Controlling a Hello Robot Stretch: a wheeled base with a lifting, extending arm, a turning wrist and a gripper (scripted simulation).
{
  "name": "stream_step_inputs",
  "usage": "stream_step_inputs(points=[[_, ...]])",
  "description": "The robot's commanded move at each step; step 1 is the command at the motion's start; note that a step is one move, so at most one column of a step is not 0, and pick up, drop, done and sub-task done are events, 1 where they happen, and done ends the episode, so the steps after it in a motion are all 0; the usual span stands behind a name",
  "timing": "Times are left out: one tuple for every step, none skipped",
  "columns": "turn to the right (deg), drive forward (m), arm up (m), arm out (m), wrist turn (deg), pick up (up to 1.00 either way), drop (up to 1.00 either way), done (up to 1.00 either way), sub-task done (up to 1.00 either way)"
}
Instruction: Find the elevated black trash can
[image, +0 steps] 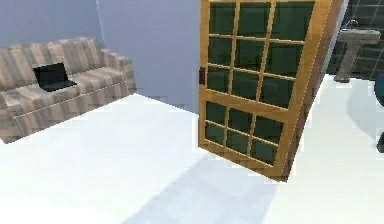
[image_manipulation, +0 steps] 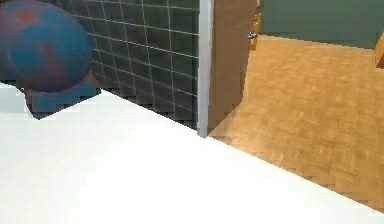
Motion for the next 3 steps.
stream_step_inputs(points=[[0.0,0.05,0.00,0.00,0.0,0.00,0.00,0.00,0.00],[-21.0,0.00,0.00,0.00,0.0,0.00,0.00,0.00,0.00],[-3.0,0.00,0.00,0.00,0.0,0.00,0.00,0.00,0.00]])
